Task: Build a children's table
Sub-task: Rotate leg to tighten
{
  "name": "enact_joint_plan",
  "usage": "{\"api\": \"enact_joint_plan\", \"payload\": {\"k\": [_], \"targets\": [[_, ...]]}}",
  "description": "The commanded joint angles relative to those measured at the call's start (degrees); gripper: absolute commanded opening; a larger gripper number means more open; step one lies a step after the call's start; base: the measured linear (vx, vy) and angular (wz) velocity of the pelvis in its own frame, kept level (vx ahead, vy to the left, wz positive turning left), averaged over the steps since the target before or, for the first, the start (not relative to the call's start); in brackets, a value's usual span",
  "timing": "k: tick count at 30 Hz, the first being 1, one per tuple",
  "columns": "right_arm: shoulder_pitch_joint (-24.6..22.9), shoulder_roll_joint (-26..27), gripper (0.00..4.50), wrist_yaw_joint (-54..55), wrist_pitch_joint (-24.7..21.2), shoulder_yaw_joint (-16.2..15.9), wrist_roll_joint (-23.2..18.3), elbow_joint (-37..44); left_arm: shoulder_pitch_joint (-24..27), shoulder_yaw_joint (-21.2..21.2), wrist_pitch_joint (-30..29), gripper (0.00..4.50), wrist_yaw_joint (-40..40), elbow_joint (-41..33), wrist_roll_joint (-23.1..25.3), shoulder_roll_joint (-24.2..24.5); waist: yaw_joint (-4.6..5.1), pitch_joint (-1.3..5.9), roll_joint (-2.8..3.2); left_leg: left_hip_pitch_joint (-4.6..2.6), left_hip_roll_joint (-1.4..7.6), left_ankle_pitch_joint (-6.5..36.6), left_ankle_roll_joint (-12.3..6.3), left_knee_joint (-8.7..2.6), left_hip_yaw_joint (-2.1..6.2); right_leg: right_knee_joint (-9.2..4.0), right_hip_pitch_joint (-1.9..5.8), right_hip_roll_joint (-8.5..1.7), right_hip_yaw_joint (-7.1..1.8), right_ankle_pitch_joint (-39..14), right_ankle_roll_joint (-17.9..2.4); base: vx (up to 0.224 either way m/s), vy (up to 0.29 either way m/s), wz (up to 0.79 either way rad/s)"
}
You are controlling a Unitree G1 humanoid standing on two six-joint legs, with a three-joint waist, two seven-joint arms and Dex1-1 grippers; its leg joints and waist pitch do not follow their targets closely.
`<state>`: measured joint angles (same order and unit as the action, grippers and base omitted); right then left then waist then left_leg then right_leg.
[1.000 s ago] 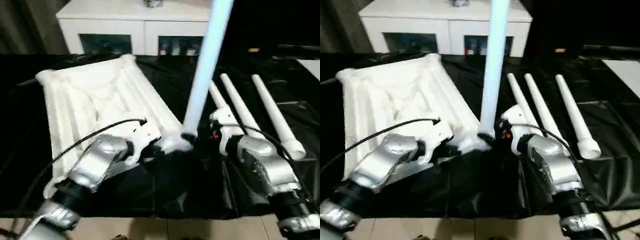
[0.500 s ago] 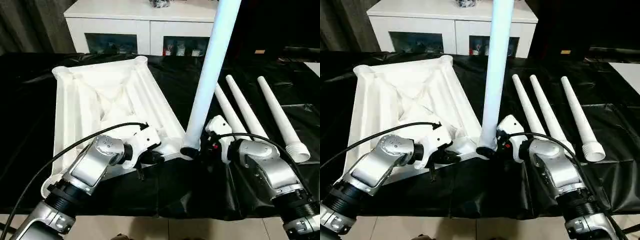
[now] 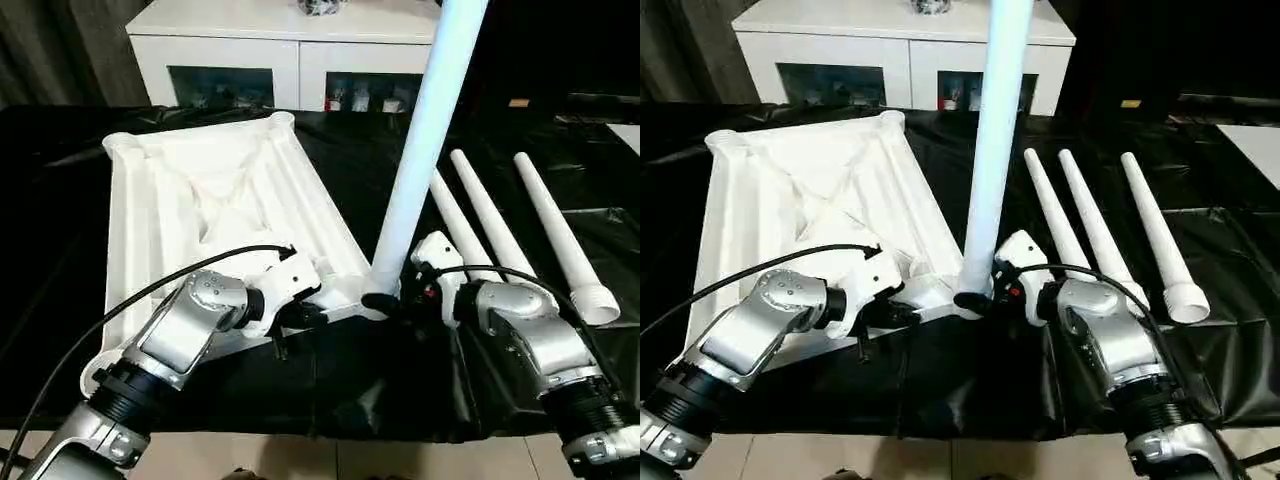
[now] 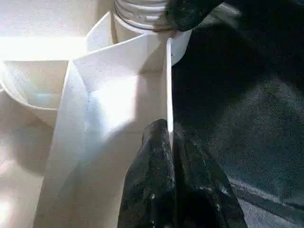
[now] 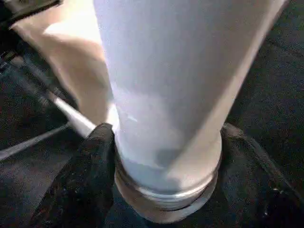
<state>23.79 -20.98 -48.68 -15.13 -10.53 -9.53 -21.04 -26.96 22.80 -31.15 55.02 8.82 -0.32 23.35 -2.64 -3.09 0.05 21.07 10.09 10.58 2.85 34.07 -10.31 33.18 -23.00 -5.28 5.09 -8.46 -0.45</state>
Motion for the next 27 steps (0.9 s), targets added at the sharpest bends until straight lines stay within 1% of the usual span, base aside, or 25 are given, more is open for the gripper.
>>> {"api": "enact_joint_plan", "payload": {"k": [1, 2, 3, 4, 5, 6, 7, 8, 9, 10, 11, 14, 15, 17, 18, 19, 20, 21, 22, 24, 25, 26, 27], "targets": [[1.63, 1.65, 2.73, 8.74, -0.19, 3.73, 1.17, -4.03, -0.01, 0.74, -0.93, 0.0, -0.75, 1.2, -0.31, -1.41, 0.6, 3.63, -0.18, -0.4, 2.82, 15.76, -0.8, -4.42, 1.13, -3.77, 2.7, -3.31, -2.73, -19.92, -11.5, 0.0, 0.0, 0.0], [2.0, 3.68, 2.72, 13.25, -0.22, 5.45, 1.03, -5.66, -0.54, -0.01, -1.38, 0.0, -2.89, 2.66, -0.14, -2.86, 0.83, 3.58, -0.15, -0.47, 2.82, 16.39, -0.48, -4.43, 1.14, -3.93, 2.56, -3.34, -2.73, -20.91, -11.25, 0.0, 0.0, 0.0], [2.37, 5.82, 2.72, 18.55, -0.05, 7.1, 1.16, -7.26, -1.37, -0.81, -1.5, 0.0, -5.46, 4.59, 0.21, -4.57, 1.29, 3.51, 0.03, -0.55, 2.66, 17.52, 0.27, -4.35, 1.16, -4.32, 2.31, -3.33, -2.71, -22.66, -10.67, 0.0, 0.0, 0.0], [2.79, 8.36, 2.72, 24.69, 0.11, 9.0, 1.17, -9.09, -2.49, -1.84, -1.59, 0.0, -8.75, 7.09, 0.66, -6.7, 1.42, 3.5, 0.02, -0.59, 2.64, 18.21, 0.67, -4.39, 1.32, -4.4, 2.33, -3.34, -2.55, -23.82, -10.29, 0.0, 0.0, 0.0], [2.91, 9.2, 2.72, 26.59, 0.5, 9.33, 1.36, -9.74, -2.96, -2.26, -1.64, 0.0, -9.95, 7.98, 0.74, -7.53, 1.54, 3.5, 0.04, -0.86, 2.59, 19.74, 1.09, -4.38, 1.41, -4.75, 2.16, -3.33, -2.38, -25.97, -9.35, 0.0, 0.0, 0.0], [2.99, 9.77, 2.72, 27.87, 0.76, 9.55, 1.49, -10.18, -3.28, -2.55, -1.68, 0.0, -10.76, 8.59, 0.79, -8.1, 1.58, 3.53, -0.01, -0.92, 2.63, 20.56, 1.15, -4.41, 1.56, -4.81, 2.21, -3.37, -2.27, -26.77, -8.98, 0.0, 0.0, 0.0], [3.67, 12.78, 2.72, 33.87, 2.46, 10.74, 1.74, -13.02, -4.88, -4.41, -2.3, 0.0, -14.96, 11.48, 0.6, -11.2, 1.8, 3.41, 0.26, -0.89, 2.57, 21.55, 1.27, -4.37, 1.56, -5.03, 1.99, -3.4, -2.24, -27.93, -8.42, 0.0, 0.0, 0.0], [4.1, 14.09, 2.72, 37.15, 3.23, 10.75, 2.57, -14.5, -5.65, -5.22, -2.31, 0.0, -16.96, 12.9, 0.57, -12.59, 2.16, 3.38, 0.17, -1.0, 2.44, 22.25, 1.48, -4.21, 1.51, -5.48, 1.64, -3.48, -2.12, -29.1, -8.1, 0.0, 0.0, 0.0], [4.41, 14.85, 2.72, 39.08, 3.67, 10.67, 3.15, -15.44, -6.07, -5.69, -2.22, 0.0, -18.04, 13.75, 0.56, -13.3, 2.34, 3.47, 0.57, -0.98, 2.34, 23.27, 1.54, -4.3, 1.81, -5.47, 1.9, -3.35, -1.85, -29.82, -7.52, 0.0, 0.0, 0.0], [5.07, 16.41, 2.72, 42.1, 4.66, 10.4, 3.84, -17.22, -6.88, -6.36, -1.61, 0.0, -20.71, 15.46, 1.0, -14.45, 2.83, 3.34, 0.53, -0.9, 2.31, 24.45, 1.43, -4.29, 1.76, -5.75, 1.62, -3.2, -1.72, -30.24, -7.03, 0.0, 0.0, 0.0], [5.57, 17.46, 2.72, 44.16, 5.48, 10.24, 4.33, -18.51, -7.41, -6.78, -1.17, 0.0, -22.48, 16.57, 1.36, -15.18, 2.95, 3.4, 0.62, -1.13, 2.17, 25.53, 1.28, -4.19, 1.82, -6.0, 1.56, -3.19, -1.53, -31.36, -6.42, 0.0, 0.0, 0.0], [8.42, 21.39, 2.72, 53.05, 8.91, 10.01, 6.58, -23.9, -8.78, -7.98, -0.26, 0.0, -25.86, 19.48, 1.7, -17.38, 3.09, 3.41, 0.67, -1.07, 2.07, 25.86, 0.84, -4.11, 1.85, -6.23, 1.41, -3.34, -1.37, -32.68, -5.65, 0.0, 0.0, 0.0], [9.98, 23.08, 2.72, 56.11, 10.37, 9.67, 7.38, -26.37, -9.1, -8.27, 0.05, 0.0, -26.51, 20.3, 1.75, -17.96, 3.34, 3.4, 0.61, -1.15, 1.98, 26.24, 0.93, -4.05, 1.89, -6.41, 1.26, -3.27, -1.2, -33.43, -5.26, 0.0, 0.0, 0.0], [11.1, 24.3, 2.72, 57.01, 11.91, 9.67, 7.6, -28.24, -9.36, -8.48, 0.3, 0.0, -26.89, 21.02, 1.83, -18.34, 3.52, 3.42, 0.86, -1.38, 2.01, 27.45, 0.95, -4.03, 1.99, -6.45, 1.02, -3.29, -1.04, -33.79, -4.94, 0.0, 0.0, 0.0], [11.88, 25.33, 2.72, 56.26, 13.24, 9.73, 7.23, -29.31, -9.44, -8.5, 0.45, 0.0, -27.1, 21.31, 1.95, -18.43, 3.68, 3.41, 0.89, -1.31, 1.98, 28.14, 0.76, -4.06, 2.03, -6.48, 1.11, -3.27, -0.99, -33.77, -4.66, 0.0, 0.0, 0.0], [12.54, 26.9, 2.72, 49.31, 16.35, 9.78, 4.92, -29.27, -9.24, -8.39, 0.38, 0.0, -26.89, 21.16, 1.83, -18.17, 3.69, 3.46, 0.67, -1.17, 2.09, 28.33, 0.28, -4.14, 2.09, -6.4, 1.29, -3.35, -1.02, -33.32, -4.61, 0.0, 0.0, 0.0], [12.5, 27.1, 3.07, 46.65, 16.91, 9.47, 4.35, -28.8, -9.09, -8.28, 0.36, 0.0, -26.76, 20.97, 1.81, -18.0, 3.7, 3.46, 0.48, -0.94, 2.16, 27.89, 0.07, -4.25, 2.07, -6.28, 1.46, -3.34, -1.12, -32.52, -4.75, 0.0, 0.0, 0.0], [12.24, 26.74, 3.42, 46.49, 17.79, 8.8, 5.01, -27.92, -8.93, -8.0, 0.4, 0.0, -26.47, 20.72, 1.93, -17.6, 3.74, 3.54, 0.48, -0.51, 2.26, 26.56, -0.35, -4.41, 2.07, -5.88, 1.74, -3.38, -1.37, -30.5, -5.46, 0.0, 0.0, 0.0], [12.12, 26.6, 3.42, 46.17, 17.83, 8.9, 4.75, -27.29, -8.74, -7.88, 0.4, 0.0, -26.23, 20.44, 1.95, -17.27, 3.63, 3.57, 0.61, -0.48, 2.35, 25.44, -0.5, -4.47, 1.92, -5.66, 1.65, -3.4, -1.62, -28.7, -6.54, 0.0, 0.0, 0.0], [11.95, 25.86, 3.44, 46.13, 18.53, 8.94, 4.82, -25.97, -8.27, -7.62, 0.32, 0.0, -25.62, 19.64, 2.13, -16.38, 3.77, 3.56, 0.64, -0.29, 2.3, 25.23, -0.77, -4.42, 1.86, -5.46, 1.71, -3.39, -1.68, -27.99, -7.35, 0.0, 0.0, 0.0], [11.91, 25.39, 3.64, 46.25, 19.03, 9.03, 4.91, -25.31, -8.01, -7.49, 0.25, 0.0, -25.29, 19.17, 2.24, -15.88, 3.94, 3.65, 0.63, 0.27, 2.38, 23.84, -0.81, -4.59, 2.02, -5.17, 2.25, -3.51, -1.69, -27.27, -7.54, 0.0, 0.0, 0.0], [11.76, 24.49, 3.78, 46.33, 18.41, 9.34, 4.83, -24.09, -7.6, -7.33, 0.18, 0.0, -24.42, 18.44, 2.24, -15.23, 3.88, 3.67, 0.52, 0.19, 2.43, 23.44, -0.81, -4.58, 1.99, -5.14, 2.21, -3.47, -1.71, -26.89, -7.66, 0.0, 0.0, 0.0], [11.34, 23.39, 3.78, 46.12, 18.1, 9.19, 5.12, -22.48, -7.23, -7.14, 0.17, 0.0, -23.68, 17.79, 2.28, -14.66, 3.89, 3.75, 0.47, 0.18, 2.45, 23.0, -0.87, -4.55, 1.93, -5.0, 2.19, -3.46, -1.8, -26.18, -7.95, 0.0, 0.0, 0.0]]}}
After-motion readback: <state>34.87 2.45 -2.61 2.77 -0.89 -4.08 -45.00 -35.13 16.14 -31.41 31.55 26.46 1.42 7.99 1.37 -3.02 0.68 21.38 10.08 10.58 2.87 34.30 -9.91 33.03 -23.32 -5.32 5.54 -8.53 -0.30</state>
